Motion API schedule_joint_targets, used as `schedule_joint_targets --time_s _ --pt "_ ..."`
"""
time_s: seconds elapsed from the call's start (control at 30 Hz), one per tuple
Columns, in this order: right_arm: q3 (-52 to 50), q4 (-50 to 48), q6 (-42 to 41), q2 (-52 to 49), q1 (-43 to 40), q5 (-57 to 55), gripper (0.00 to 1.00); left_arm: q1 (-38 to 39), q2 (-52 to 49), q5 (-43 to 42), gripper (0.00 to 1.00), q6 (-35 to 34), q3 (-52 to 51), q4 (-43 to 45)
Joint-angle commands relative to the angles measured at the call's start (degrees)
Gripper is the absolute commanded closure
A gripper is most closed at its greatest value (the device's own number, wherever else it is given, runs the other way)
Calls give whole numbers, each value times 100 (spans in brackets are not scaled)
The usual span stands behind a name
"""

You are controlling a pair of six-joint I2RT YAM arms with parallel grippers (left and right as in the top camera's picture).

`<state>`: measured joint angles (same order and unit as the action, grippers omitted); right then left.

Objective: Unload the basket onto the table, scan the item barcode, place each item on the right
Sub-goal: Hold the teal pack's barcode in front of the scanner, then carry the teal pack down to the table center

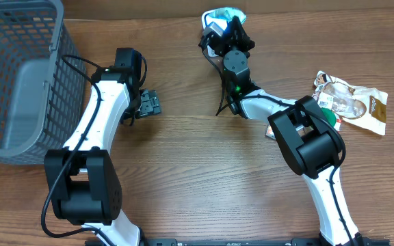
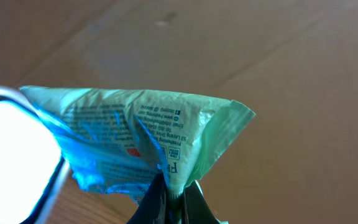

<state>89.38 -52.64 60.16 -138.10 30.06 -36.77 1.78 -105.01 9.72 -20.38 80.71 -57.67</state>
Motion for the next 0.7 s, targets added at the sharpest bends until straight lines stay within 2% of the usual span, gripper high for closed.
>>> schedule_joint_targets --time_s 0.0,0.2,0.3,0.5,0.67 --pt "155 -59 -199 382 153 -358 97 7 87 76 0 68 -4 -2" --pt "155 103 -289 872 369 -601 97 7 87 79 0 68 -4 0" --pt "155 761 -660 1211 448 -715 97 7 87 79 0 68 -4 -2" --pt "155 3289 -2201 2085 586 -715 97 7 87 76 0 68 -4 -2" --pt "155 6481 -4463 2752 658 -251 97 7 87 79 0 68 -4 -2"
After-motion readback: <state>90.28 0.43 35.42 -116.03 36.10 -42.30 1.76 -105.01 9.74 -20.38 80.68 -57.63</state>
